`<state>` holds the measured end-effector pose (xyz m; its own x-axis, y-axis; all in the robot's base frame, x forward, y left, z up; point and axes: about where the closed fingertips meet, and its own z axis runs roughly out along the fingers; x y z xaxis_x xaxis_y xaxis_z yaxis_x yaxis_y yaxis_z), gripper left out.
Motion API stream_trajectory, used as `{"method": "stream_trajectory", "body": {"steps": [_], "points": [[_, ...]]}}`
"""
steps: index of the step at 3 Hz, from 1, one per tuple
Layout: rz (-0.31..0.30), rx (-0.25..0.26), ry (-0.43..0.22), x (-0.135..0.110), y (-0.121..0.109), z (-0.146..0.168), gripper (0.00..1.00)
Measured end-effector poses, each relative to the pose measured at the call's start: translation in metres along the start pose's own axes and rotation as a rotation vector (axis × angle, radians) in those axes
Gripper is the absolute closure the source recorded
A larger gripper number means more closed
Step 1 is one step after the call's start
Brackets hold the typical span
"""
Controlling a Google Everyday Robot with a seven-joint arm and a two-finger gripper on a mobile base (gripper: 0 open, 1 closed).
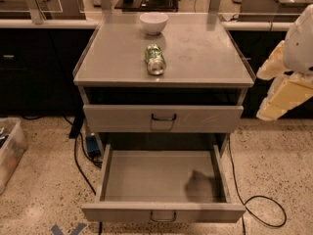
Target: Close middle drawer
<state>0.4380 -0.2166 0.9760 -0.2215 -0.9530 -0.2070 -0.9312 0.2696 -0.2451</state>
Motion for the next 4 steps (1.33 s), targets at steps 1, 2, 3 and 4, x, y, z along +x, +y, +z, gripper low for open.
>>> {"method": "stream_trajectory", "body": {"steps": [1,2,3,4], "points": [[0.004,-0.037,-0.019,-0.001,0.012,0.009,0.64],[0.102,-0.112,-0.083,0.019,0.037,0.044,0.89],[0.296,-0.226,-0.202,0.059,0.069,0.092,1.00],[0.451,-0.325,-0.315,0.080,0.094,0.130,1.00]]}}
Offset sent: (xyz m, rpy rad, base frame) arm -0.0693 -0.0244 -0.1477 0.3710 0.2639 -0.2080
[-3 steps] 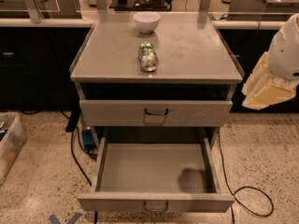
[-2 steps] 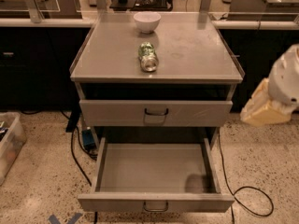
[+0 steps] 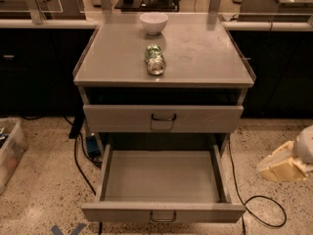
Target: Close middle drawer
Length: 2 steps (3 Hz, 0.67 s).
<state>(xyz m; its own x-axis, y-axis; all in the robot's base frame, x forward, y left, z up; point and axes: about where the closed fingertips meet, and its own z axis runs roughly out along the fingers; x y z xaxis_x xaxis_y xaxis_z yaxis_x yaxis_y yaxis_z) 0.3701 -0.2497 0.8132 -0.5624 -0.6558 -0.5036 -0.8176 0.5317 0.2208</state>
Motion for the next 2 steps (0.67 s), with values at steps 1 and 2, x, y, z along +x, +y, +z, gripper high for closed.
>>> {"method": "stream_trajectory", "body": {"steps": [1,2], "points": [[0.000,0.000,0.000,0.000,0.000,0.000,1.00],[0.003,-0.002,-0.006,0.012,0.007,0.016,1.00]]}}
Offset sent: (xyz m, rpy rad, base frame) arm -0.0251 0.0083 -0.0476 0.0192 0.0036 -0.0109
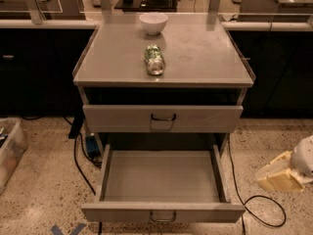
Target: Close middle drawer
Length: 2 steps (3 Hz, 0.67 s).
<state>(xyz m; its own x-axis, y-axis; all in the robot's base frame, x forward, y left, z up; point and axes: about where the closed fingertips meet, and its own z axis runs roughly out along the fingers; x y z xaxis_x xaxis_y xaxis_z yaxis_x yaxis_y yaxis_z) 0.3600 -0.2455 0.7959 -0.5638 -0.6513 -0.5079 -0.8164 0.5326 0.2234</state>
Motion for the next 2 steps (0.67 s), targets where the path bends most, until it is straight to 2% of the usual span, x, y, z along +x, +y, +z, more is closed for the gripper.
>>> {"method": "stream_trajectory", "body": {"steps": [1,2], "points": [[-0.001,0.013,-0.017,0.019,0.011,0.040,1.00],[-0.042,0.039,-0.006,0.041,0.021,0.092,1.00]]}}
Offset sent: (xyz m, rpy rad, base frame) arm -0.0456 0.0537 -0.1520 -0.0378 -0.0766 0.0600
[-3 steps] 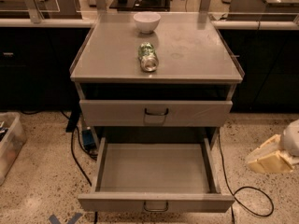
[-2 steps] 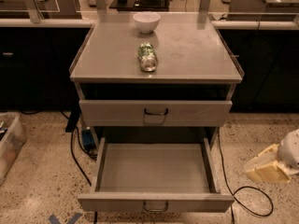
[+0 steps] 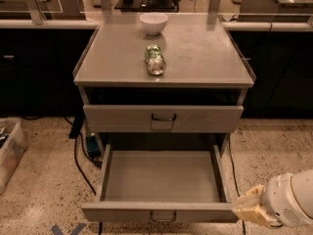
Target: Close middle drawer
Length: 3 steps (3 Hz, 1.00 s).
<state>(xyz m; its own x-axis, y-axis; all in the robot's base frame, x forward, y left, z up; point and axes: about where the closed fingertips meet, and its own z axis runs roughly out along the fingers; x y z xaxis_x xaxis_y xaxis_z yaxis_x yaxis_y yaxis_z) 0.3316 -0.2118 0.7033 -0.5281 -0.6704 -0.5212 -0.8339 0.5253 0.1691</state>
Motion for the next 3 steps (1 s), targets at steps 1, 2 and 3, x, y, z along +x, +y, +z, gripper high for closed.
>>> {"method": "stream_trajectory", "body": {"steps": [1,2,3], "points": [[0.000,0.000,0.000,0.000,0.000,0.000,1.00],[-0.003,0.013,-0.025,0.011,0.005,0.023,1.00],[-0.022,0.047,-0.071,0.026,0.032,0.113,1.00]]}}
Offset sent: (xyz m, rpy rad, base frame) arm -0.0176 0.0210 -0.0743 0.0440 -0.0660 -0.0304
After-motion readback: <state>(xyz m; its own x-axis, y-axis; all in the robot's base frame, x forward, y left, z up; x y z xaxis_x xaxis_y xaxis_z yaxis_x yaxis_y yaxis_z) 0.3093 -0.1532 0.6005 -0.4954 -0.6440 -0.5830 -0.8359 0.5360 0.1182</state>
